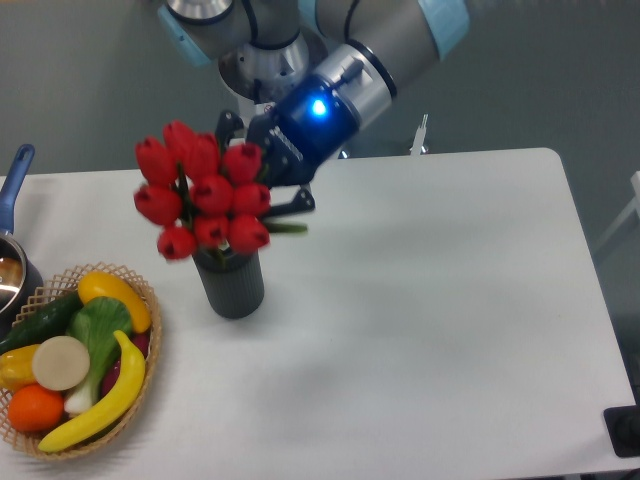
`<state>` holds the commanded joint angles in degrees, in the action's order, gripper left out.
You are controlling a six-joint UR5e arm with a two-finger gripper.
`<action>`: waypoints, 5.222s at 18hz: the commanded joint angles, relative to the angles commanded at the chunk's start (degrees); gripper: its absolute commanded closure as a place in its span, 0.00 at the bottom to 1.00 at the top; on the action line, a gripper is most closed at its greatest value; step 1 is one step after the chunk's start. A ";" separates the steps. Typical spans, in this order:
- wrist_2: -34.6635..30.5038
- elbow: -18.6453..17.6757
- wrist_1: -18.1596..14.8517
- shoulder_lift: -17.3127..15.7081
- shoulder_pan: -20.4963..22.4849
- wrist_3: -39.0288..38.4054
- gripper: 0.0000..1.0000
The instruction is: Insert the flowers into the vase
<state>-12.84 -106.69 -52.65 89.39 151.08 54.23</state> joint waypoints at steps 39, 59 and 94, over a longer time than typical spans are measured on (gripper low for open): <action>2.38 -24.08 0.53 -1.94 2.46 29.53 0.71; 1.68 -28.39 2.20 1.32 5.01 37.53 0.00; -36.82 -14.26 -1.57 -17.41 18.55 28.30 0.00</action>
<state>-49.66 -120.95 -54.22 71.97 169.63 82.53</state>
